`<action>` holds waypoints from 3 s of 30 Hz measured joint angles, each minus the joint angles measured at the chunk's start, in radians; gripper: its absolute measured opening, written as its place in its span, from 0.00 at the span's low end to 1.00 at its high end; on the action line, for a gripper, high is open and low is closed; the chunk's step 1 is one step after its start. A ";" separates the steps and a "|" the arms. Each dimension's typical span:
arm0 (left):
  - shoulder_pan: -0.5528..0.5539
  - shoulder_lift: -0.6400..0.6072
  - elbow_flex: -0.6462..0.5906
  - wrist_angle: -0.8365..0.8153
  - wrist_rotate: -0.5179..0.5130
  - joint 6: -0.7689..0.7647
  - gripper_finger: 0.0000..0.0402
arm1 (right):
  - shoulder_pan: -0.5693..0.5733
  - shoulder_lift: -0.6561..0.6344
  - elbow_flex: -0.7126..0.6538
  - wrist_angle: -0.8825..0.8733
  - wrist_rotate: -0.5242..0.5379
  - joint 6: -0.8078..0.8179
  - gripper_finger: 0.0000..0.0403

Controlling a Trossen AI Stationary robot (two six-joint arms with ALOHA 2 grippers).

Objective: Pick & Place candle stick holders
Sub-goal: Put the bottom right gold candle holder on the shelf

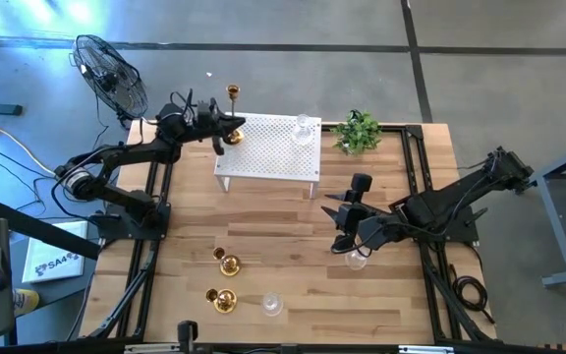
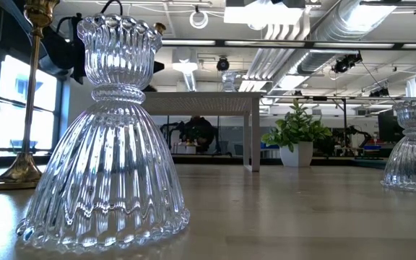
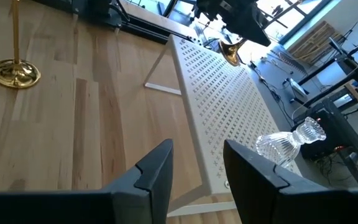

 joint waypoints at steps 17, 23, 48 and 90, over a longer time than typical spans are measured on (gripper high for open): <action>-0.001 0.024 0.000 0.063 0.048 0.011 0.01 | -0.001 0.000 0.000 0.000 0.003 -0.006 0.33; 0.000 0.091 0.000 0.154 -0.111 -0.078 0.01 | -0.014 0.000 0.000 0.000 -0.008 -0.013 0.33; -0.027 0.144 0.000 0.199 -0.207 0.011 0.01 | -0.014 0.000 0.000 0.032 -0.076 -0.001 0.33; -0.027 0.236 0.040 0.136 -0.116 -0.029 0.06 | -0.013 0.000 0.000 0.015 -0.089 0.008 0.33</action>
